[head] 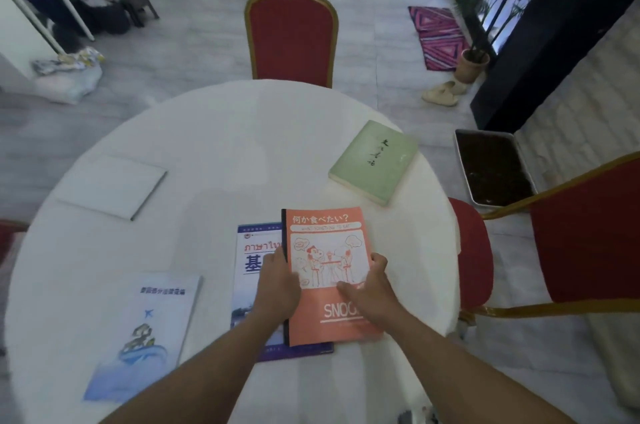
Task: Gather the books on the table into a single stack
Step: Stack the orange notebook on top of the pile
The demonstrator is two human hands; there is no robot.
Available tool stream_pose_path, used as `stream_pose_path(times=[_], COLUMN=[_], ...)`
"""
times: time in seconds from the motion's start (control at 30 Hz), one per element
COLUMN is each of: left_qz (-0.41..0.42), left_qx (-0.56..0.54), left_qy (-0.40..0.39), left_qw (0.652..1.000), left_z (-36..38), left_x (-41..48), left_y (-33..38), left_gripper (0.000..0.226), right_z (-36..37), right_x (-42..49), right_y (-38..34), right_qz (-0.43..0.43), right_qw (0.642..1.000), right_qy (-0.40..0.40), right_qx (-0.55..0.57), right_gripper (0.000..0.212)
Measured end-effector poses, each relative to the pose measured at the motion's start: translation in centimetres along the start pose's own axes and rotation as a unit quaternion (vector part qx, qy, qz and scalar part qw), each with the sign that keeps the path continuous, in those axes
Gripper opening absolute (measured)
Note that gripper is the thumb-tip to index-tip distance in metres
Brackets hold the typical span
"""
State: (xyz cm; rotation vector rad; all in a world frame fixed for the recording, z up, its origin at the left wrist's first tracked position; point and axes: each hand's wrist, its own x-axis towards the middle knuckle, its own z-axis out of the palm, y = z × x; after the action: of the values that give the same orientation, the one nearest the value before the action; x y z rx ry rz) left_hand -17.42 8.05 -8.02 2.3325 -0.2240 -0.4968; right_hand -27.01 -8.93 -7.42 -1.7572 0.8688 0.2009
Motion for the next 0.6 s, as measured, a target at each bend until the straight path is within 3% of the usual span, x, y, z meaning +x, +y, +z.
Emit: stream_pose_path(times=[0.13, 0.3, 0.43, 0.6], left_qz=[-0.026, -0.065, -0.075, -0.097], left_qx=[0.022, 0.076, 0.129, 0.111], left_qy=[0.016, -0.016, -0.011, -0.024], left_qw=[0.999, 0.995, 0.989, 0.989], left_z=[-2.9, -4.4, -4.5, -4.2], left_x=[-0.1, -0.1, -0.4, -0.1], left_y=[-3.5, -6.5, -7.6, -7.9], left_gripper=[0.030, 0.035, 0.050, 0.044], right_z=[4.8, 7.8, 8.6, 8.5], right_x=[-0.2, -0.9, -1.0, -1.1], right_y=[-0.8, -0.8, -0.6, -0.7], right_qz=[0.006, -0.008, -0.016, -0.024], right_qw=[0.999, 0.986, 0.983, 0.982], right_qy=[-0.008, 0.012, 0.004, -0.004], right_qx=[-0.030, -0.164, -0.183, -0.187], right_gripper=[0.078, 0.074, 0.071, 0.065])
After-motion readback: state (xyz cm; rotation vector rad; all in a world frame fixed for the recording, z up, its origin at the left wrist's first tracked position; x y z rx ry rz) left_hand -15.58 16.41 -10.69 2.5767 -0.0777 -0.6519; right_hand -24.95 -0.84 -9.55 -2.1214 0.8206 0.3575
